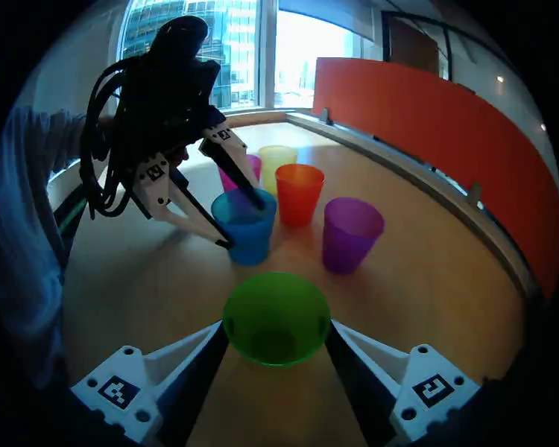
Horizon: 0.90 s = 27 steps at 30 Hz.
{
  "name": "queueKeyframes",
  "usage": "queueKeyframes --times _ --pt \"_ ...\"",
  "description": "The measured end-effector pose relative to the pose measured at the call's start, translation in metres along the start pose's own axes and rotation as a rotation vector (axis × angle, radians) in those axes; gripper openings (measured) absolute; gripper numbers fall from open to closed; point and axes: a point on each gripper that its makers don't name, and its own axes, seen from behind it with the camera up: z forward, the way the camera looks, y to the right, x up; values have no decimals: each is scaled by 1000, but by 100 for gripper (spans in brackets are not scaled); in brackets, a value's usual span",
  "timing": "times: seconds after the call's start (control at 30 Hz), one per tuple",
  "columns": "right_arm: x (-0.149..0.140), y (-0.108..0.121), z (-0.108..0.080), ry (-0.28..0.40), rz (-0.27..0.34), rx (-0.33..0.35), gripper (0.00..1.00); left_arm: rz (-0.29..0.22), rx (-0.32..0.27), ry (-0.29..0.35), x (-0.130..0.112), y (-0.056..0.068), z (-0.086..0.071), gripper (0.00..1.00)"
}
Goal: Pour water
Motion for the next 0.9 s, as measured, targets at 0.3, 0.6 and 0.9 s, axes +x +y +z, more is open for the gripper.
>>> queueKeyframes --times 0.3,0.6,0.9 --pt "4 3 -5 11 12 -14 91 8 -2 6 1 2 -4 86" --pt "18 5 -17 36 7 -33 91 6 9 54 15 3 -19 86" --pt "40 0 -28 74 -5 -47 91 11 40 109 30 1 -43 86"
